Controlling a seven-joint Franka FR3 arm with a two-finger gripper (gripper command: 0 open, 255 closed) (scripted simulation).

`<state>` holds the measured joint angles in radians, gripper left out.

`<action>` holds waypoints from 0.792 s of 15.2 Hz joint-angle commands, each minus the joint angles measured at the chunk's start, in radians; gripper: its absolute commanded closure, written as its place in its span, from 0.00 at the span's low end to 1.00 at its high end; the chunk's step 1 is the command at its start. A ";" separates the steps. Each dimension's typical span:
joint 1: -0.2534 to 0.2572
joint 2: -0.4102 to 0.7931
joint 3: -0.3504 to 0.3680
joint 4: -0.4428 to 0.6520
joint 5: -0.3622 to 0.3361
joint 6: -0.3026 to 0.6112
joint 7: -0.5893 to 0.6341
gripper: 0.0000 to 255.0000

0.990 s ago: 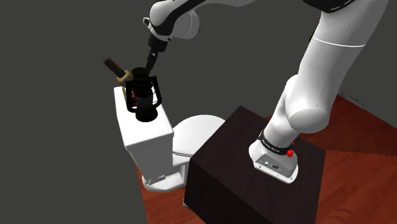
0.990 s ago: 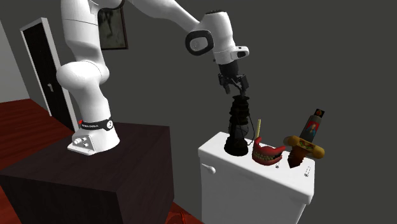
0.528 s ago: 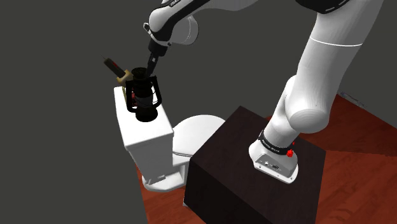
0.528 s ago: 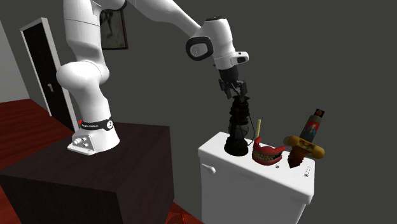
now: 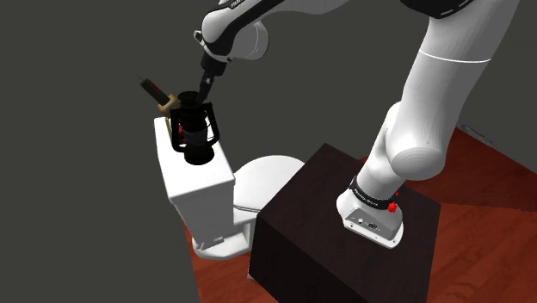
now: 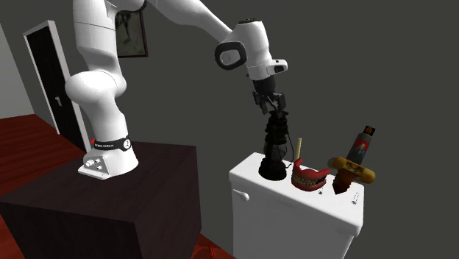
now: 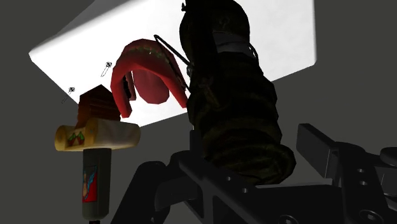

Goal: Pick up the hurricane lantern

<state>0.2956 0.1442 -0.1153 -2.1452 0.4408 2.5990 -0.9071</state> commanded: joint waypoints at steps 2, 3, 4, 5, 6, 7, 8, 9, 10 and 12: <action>0.002 -0.021 -0.005 0.010 -0.021 -0.027 0.021 1.00; 0.003 -0.028 -0.007 0.014 -0.029 -0.038 0.029 1.00; 0.003 -0.035 -0.008 0.019 -0.037 -0.049 0.036 1.00; 0.003 -0.043 -0.010 0.023 -0.044 -0.061 0.044 1.00; 0.004 -0.050 -0.011 0.028 -0.052 -0.072 0.051 1.00; 0.004 -0.057 -0.013 0.034 -0.059 -0.083 0.058 1.00; 0.004 -0.063 -0.014 0.039 -0.065 -0.095 0.065 1.00; 0.004 -0.070 -0.015 0.045 -0.072 -0.106 0.072 1.00; 0.004 -0.076 -0.016 0.051 -0.078 -0.118 0.078 1.00; 0.004 -0.088 -0.018 0.064 -0.091 -0.141 0.091 1.00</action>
<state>0.3000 0.0617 -0.1317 -2.0925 0.3559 2.4696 -0.8220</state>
